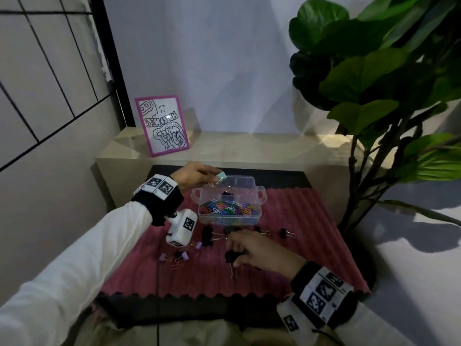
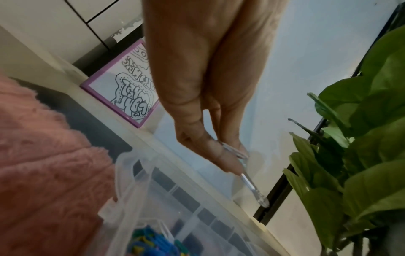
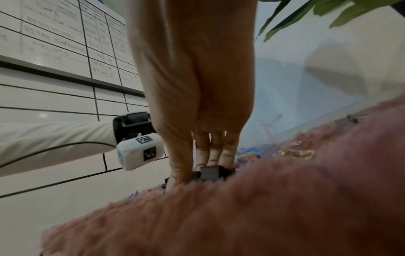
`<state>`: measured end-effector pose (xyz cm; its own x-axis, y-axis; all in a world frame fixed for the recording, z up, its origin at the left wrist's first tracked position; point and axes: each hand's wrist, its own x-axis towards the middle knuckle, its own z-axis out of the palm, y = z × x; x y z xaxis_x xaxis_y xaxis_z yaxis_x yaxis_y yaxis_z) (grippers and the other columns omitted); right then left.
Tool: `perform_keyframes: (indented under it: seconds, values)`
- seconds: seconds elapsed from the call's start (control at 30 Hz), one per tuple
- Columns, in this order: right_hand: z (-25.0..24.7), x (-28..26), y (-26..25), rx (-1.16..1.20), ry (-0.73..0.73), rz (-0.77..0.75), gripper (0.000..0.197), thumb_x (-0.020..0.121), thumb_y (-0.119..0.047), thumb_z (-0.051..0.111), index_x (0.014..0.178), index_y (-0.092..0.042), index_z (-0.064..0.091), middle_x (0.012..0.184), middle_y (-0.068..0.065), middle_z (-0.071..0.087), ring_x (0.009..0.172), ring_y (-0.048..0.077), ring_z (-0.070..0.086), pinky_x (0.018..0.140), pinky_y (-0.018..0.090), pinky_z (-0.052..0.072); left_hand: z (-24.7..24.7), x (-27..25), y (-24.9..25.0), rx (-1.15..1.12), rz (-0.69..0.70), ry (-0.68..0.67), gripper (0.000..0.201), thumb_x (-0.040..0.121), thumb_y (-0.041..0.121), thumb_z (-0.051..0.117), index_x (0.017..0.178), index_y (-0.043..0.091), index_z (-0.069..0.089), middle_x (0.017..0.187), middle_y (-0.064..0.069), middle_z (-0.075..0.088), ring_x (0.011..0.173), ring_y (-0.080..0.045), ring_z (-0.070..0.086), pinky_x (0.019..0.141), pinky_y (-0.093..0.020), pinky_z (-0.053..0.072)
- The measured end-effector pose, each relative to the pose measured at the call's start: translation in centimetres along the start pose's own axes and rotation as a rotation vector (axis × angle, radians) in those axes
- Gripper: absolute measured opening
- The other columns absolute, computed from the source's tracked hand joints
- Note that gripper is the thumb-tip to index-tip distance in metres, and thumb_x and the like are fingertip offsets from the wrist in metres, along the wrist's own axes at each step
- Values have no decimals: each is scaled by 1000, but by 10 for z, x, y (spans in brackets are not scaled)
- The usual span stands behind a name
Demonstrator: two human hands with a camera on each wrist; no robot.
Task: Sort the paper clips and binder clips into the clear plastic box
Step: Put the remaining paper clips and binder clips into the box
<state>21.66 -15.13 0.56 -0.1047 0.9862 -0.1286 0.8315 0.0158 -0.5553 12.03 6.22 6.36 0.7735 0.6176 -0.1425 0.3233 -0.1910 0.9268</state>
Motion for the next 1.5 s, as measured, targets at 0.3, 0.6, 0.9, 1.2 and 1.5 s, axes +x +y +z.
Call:
perform_keyframes:
  seconds: [0.3,0.6,0.9,1.2,1.5]
  values:
    - [-10,0,-3,314,41,73,23,75,-13,75,85,-22,56,82,-10,58,70,-1,53,69,14,44,-14,-6,9,-45,27,-8,32,78,-4,63,110,-2,61,61,8,71,57,-1,65,56,-10,53]
    - [-36,-25,4,675,248,112,15,78,-8,70,88,-13,60,82,-2,68,79,11,67,72,17,50,-1,34,11,537,-48,46,47,75,9,71,119,3,57,111,-16,67,95,-22,66,78,-21,47]
    - [-67,-3,32,934,410,276,8,86,-2,58,89,-8,62,85,9,67,73,15,64,66,21,52,18,-5,-6,160,236,182,23,74,-1,68,95,5,61,84,-8,65,68,-7,64,66,-15,53]
    - [-92,54,32,1085,574,321,18,87,11,50,78,-4,46,77,18,55,47,11,65,44,17,50,9,-30,-26,420,217,297,28,87,27,56,107,9,62,102,-5,64,85,-16,59,74,-19,45]
    - [-75,61,14,272,526,247,26,86,1,54,113,0,57,110,11,61,100,23,60,81,18,45,12,-51,-48,467,-74,1,55,88,35,54,129,3,38,108,-18,65,79,-13,69,72,-27,55]
